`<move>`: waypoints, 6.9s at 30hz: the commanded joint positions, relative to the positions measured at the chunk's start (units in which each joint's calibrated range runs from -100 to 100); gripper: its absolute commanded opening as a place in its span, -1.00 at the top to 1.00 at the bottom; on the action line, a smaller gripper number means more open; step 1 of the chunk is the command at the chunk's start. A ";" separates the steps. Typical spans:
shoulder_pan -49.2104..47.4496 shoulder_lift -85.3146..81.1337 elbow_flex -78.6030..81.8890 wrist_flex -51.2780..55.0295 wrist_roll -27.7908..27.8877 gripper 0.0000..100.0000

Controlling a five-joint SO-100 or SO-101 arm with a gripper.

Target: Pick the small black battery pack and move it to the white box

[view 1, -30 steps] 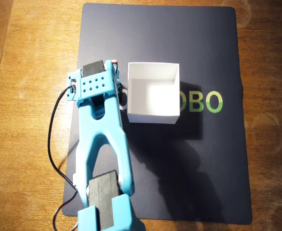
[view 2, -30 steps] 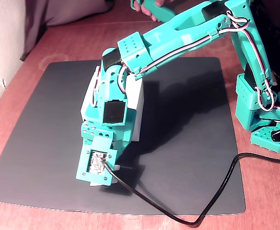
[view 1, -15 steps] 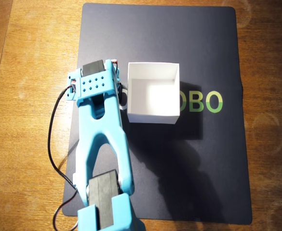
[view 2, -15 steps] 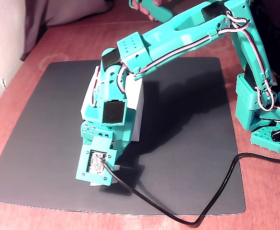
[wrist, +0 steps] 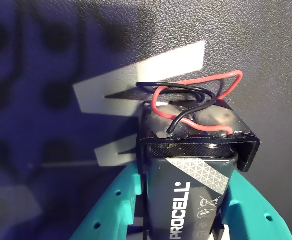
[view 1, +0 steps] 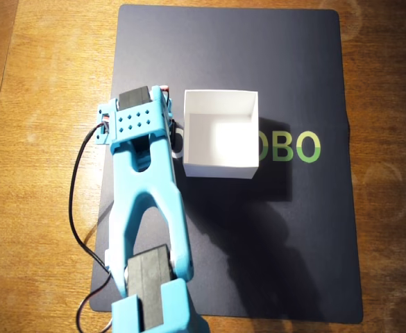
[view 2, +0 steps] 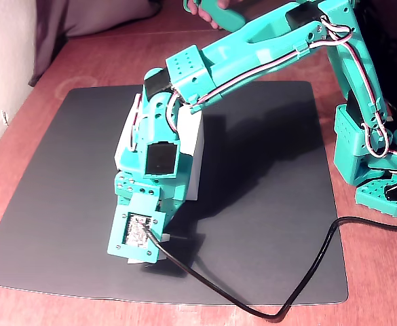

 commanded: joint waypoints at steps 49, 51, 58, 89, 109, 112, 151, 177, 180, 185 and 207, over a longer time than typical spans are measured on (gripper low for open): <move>-0.93 -9.48 -6.40 1.01 3.10 0.88; -0.93 -10.18 -6.40 1.01 3.91 0.88; -0.93 -14.12 -6.40 0.92 4.56 0.88; 19.72 -38.24 -5.50 11.00 7.82 0.88; 29.34 -37.36 9.20 10.48 8.09 0.88; 29.45 -37.36 11.28 10.39 8.09 0.87; 32.15 -37.27 26.34 -6.79 11.08 0.87; 31.45 -36.22 26.34 -6.79 11.08 0.66; 31.45 -35.87 26.34 -6.79 11.08 0.53; 31.45 -36.05 26.25 -6.79 11.08 0.52; 19.13 -48.23 25.43 -6.79 10.59 0.52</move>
